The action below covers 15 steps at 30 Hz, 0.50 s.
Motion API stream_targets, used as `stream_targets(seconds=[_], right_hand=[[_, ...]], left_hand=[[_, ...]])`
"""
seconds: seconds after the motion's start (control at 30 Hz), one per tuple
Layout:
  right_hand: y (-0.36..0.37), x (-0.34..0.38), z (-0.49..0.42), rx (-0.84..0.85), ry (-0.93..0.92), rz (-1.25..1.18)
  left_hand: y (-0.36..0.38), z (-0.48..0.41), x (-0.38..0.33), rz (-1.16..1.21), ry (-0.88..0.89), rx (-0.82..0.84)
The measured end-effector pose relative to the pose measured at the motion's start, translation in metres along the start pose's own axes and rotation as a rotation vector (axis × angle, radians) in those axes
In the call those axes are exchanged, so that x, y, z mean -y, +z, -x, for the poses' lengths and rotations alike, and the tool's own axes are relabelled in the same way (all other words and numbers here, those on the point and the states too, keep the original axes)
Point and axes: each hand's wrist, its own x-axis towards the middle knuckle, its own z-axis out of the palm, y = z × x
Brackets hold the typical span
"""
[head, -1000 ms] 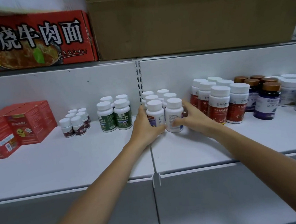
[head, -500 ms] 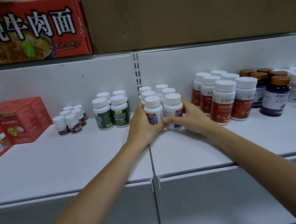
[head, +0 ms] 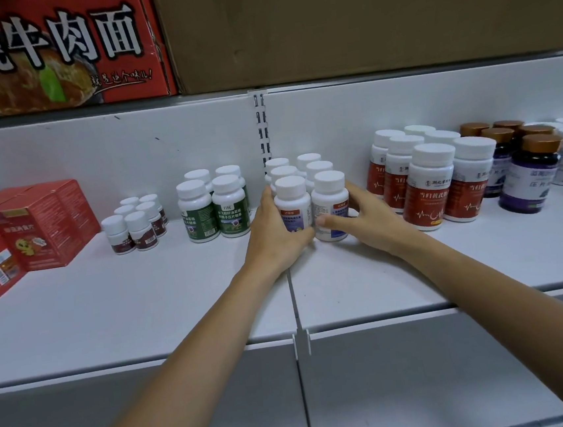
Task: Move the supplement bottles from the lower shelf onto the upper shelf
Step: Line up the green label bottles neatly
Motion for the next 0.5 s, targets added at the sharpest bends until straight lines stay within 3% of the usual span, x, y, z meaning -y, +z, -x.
stream_targets(seconds=[0.5], right_hand=[[0.0016,0.0042,0.0033,-0.018,0.024,0.028]], left_hand=[[-0.0014,0.0048,-0.0057,-0.047,0.023,-0.046]])
